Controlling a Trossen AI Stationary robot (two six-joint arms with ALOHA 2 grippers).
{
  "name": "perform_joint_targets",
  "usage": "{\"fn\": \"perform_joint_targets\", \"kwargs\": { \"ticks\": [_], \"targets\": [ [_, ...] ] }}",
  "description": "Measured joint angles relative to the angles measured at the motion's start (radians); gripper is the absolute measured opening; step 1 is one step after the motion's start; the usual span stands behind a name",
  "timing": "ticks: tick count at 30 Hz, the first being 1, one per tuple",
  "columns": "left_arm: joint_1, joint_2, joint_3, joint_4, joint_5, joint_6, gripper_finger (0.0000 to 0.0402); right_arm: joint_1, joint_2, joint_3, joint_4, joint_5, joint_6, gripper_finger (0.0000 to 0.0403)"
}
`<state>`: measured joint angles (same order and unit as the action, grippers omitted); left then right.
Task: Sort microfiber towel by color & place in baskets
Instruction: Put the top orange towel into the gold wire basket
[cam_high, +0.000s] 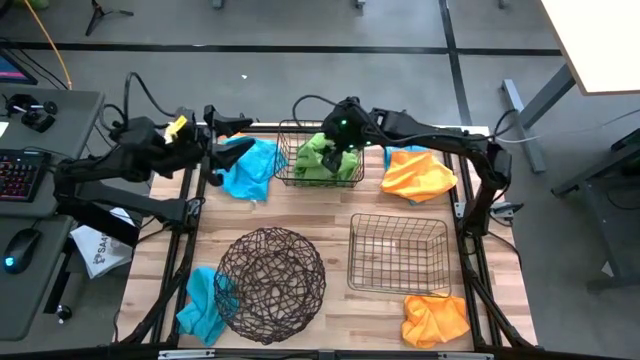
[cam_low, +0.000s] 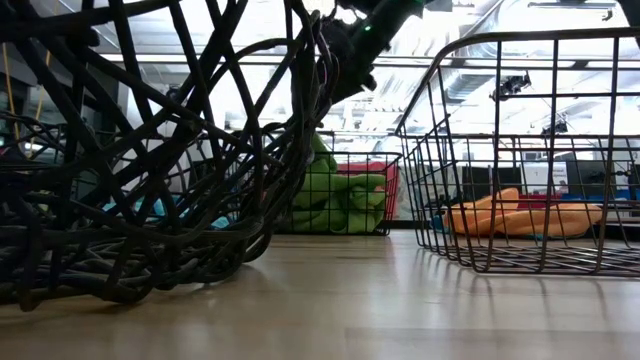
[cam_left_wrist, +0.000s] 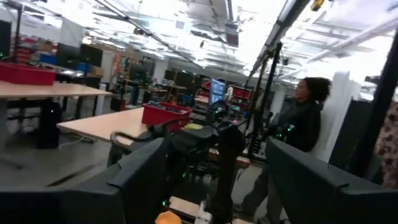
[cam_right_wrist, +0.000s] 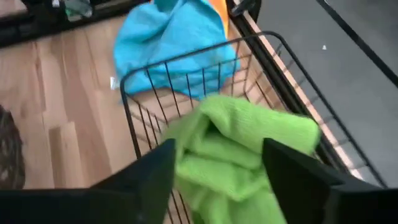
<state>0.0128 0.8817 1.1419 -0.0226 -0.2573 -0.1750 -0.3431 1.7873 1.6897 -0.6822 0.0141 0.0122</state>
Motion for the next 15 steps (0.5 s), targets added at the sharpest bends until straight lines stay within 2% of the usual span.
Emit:
{"fn": "perform_joint_targets", "kwargs": {
  "ticks": [4,8,11,15],
  "targets": [
    [0.000,0.061,0.000,0.020,-0.018,-0.032,0.0262,-0.032,-0.071,0.000,-0.143,-0.005,-0.069,0.0306],
    [0.000,0.138,0.000,0.028,-0.019,-0.061,0.0262,-0.072,-0.153,-0.036,-0.303,0.002,-0.096,0.0324],
    [0.000,0.193,0.000,0.025,-0.013,-0.090,0.0262,-0.097,-0.257,-0.163,-0.320,-0.005,-0.093,0.0323],
    [0.000,0.226,0.000,0.009,0.031,-0.124,0.0262,-0.127,-0.466,-0.456,-0.276,-0.007,0.006,0.0316]
  ]
}}
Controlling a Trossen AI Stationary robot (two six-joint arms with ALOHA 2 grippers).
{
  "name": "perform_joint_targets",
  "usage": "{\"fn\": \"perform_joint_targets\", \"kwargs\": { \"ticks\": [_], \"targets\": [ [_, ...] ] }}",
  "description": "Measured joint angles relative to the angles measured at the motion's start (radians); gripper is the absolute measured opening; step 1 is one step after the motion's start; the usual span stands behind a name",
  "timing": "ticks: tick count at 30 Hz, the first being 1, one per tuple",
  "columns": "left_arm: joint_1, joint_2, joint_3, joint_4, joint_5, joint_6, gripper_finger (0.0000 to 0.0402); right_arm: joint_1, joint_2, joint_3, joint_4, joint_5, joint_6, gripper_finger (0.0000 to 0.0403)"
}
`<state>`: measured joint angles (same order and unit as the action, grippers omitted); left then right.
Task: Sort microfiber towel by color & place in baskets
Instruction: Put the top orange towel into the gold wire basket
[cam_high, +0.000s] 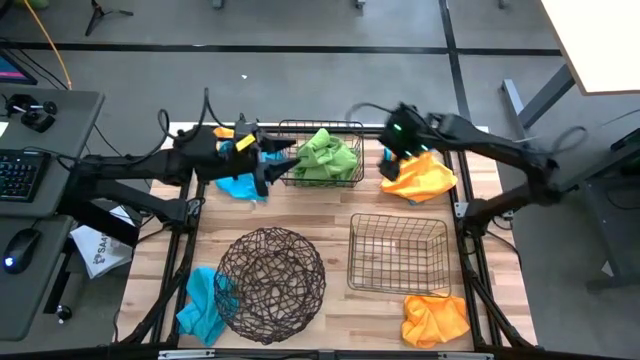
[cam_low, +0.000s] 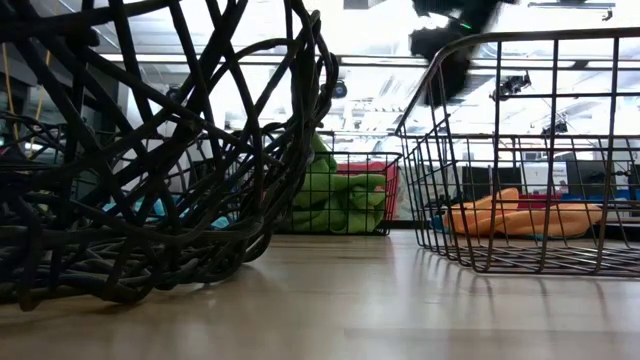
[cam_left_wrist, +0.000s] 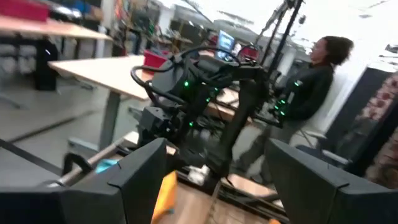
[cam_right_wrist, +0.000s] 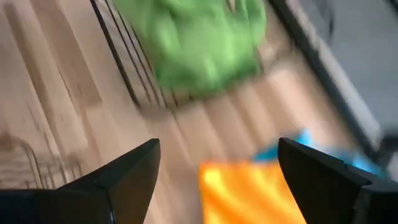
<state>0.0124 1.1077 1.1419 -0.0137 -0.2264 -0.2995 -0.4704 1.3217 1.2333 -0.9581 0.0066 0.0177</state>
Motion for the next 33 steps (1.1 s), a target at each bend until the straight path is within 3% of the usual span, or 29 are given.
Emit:
{"fn": "perform_joint_targets", "kwargs": {
  "ticks": [6,12,17,25,33],
  "targets": [
    [0.001,-0.011,0.000,-0.064,-0.002,-0.005,0.0262,-0.008,-0.269,-0.407,-0.005,0.103,0.444,0.0311],
    [0.029,-0.016,0.000,-0.054,-0.021,0.031,0.0262,-0.007,-0.291,-0.566,0.075,0.072,0.707,0.0311],
    [0.049,-0.016,0.000,-0.060,-0.020,0.039,0.0262,0.009,-0.191,-0.560,0.255,0.062,0.719,0.0311],
    [0.046,-0.016,0.000,-0.103,-0.013,0.034,0.0262,0.009,0.065,-0.468,0.326,0.072,0.762,0.0311],
    [0.045,-0.016,0.000,-0.137,0.007,0.012,0.0262,-0.001,0.194,-0.443,0.344,0.073,0.840,0.0305]
  ]
}}
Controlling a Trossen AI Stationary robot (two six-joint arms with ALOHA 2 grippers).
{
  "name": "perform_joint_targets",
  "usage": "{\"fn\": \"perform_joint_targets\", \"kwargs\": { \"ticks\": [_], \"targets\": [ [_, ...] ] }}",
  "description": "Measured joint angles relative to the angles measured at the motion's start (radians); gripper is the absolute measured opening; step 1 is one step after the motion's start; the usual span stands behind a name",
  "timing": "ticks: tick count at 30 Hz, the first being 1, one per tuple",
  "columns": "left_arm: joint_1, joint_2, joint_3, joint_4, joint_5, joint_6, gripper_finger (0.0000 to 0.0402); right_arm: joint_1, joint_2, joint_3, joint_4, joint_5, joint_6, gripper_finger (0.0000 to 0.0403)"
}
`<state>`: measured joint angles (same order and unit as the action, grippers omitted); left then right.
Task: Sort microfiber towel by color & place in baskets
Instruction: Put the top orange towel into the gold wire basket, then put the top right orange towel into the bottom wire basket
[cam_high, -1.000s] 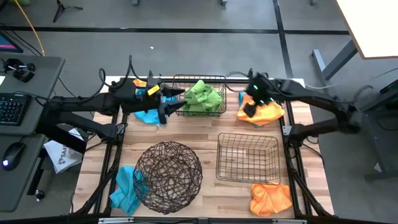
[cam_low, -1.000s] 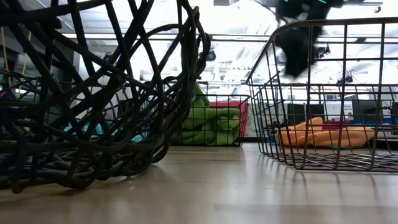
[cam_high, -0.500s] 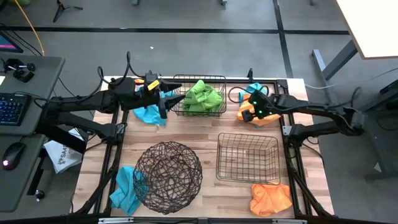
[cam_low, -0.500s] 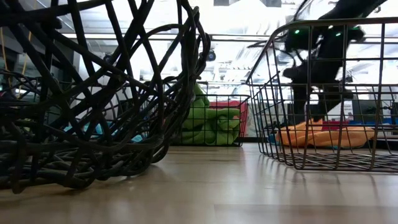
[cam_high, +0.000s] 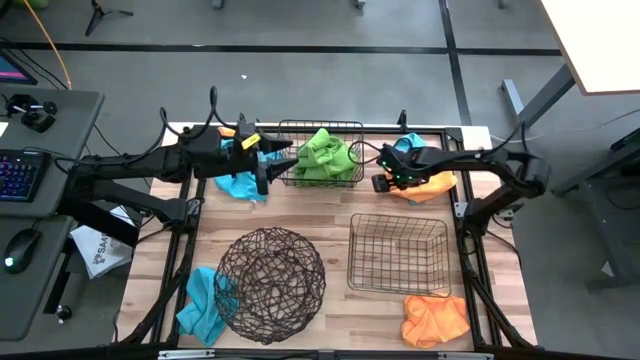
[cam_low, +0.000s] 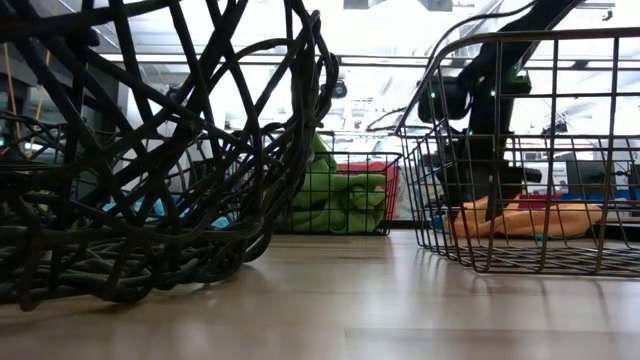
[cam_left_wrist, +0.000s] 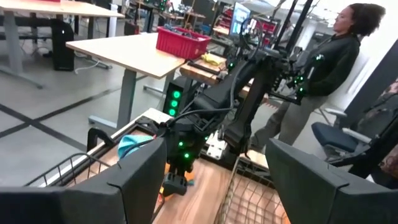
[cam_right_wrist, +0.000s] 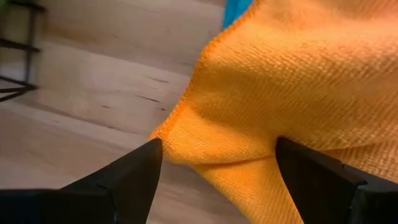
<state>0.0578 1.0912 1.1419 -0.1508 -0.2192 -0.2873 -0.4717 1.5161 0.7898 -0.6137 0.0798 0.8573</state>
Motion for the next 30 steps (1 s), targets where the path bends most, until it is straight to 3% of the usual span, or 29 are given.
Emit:
{"fn": "perform_joint_targets", "kwargs": {
  "ticks": [3,6,8,11,13,23,26,30],
  "targets": [
    [0.000,0.000,0.000,-0.022,0.000,-0.008,0.0262,0.004,0.019,0.000,0.001,-0.001,0.000,0.0285],
    [0.000,0.000,0.000,-0.036,0.000,-0.008,0.0262,0.014,0.020,0.000,0.006,0.005,-0.011,0.0236],
    [0.000,0.000,0.000,-0.039,0.000,-0.008,0.0262,0.025,0.007,0.000,0.010,0.016,-0.025,0.0179],
    [0.000,0.000,0.000,-0.039,0.000,0.005,0.0262,0.042,-0.028,0.000,0.009,0.023,-0.047,0.0061],
    [0.000,0.000,0.000,-0.039,0.000,0.009,0.0262,0.051,-0.067,0.000,0.010,0.026,-0.072,0.0018],
    [0.001,-0.047,0.000,-0.038,-0.019,0.011,0.0262,0.053,-0.487,0.000,-0.057,0.047,-0.079,0.0004],
    [0.001,-0.051,0.000,-0.038,-0.029,0.011,0.0262,0.055,-0.543,0.000,-0.042,-0.038,-0.180,0.0003],
    [0.001,-0.050,0.000,-0.037,-0.030,0.009,0.0262,0.078,-0.523,0.001,-0.107,-0.117,-0.296,0.0030]
  ]
}}
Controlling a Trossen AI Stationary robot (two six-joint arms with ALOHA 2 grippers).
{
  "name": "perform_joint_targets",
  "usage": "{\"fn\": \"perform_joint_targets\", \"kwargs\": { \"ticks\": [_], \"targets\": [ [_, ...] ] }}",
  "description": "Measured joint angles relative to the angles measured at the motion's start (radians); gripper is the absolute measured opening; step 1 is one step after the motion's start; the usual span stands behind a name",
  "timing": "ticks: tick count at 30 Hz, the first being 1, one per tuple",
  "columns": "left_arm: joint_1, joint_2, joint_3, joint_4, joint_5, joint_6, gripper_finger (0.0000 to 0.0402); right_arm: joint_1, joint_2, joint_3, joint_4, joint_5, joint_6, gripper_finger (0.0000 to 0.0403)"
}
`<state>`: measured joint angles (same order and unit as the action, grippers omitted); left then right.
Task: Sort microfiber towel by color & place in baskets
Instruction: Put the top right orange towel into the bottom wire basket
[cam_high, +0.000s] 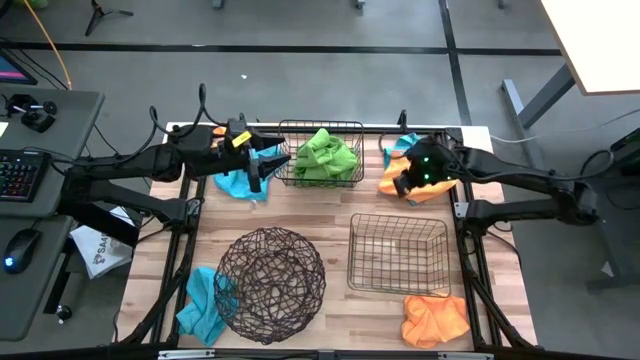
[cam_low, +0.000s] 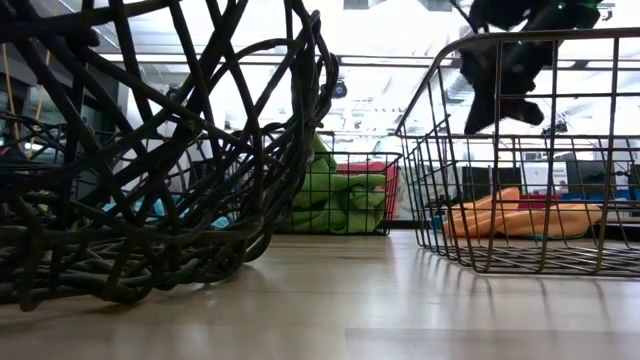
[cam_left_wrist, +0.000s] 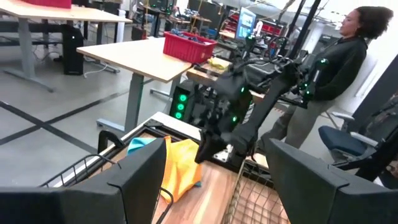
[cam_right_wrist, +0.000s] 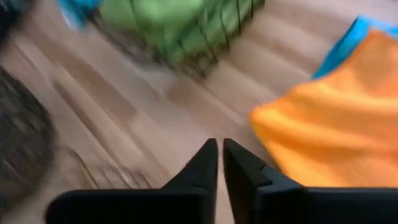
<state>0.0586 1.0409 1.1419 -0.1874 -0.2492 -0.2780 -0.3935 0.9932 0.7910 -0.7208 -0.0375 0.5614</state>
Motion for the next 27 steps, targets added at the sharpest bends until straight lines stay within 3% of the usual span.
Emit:
{"fn": "perform_joint_targets", "kwargs": {
  "ticks": [9,13,19,24,27],
  "targets": [
    [0.000,0.000,0.000,0.000,0.000,-0.039,0.0262,0.008,0.277,0.000,0.016,-0.019,-0.362,0.0220],
    [0.000,0.000,0.000,0.000,0.000,-0.052,0.0262,0.008,0.403,0.000,0.046,0.028,-0.557,0.0277],
    [0.000,0.000,0.000,0.000,-0.019,-0.062,0.0262,0.002,0.542,-0.001,0.070,0.245,-0.717,0.0280],
    [0.000,0.000,0.000,-0.001,-0.028,-0.070,0.0262,-0.017,0.621,0.004,0.089,0.222,-0.747,0.0256],
    [0.000,0.000,0.000,-0.002,-0.029,-0.071,0.0262,-0.019,0.650,0.006,0.077,0.192,-0.743,0.0215]
  ]
}}
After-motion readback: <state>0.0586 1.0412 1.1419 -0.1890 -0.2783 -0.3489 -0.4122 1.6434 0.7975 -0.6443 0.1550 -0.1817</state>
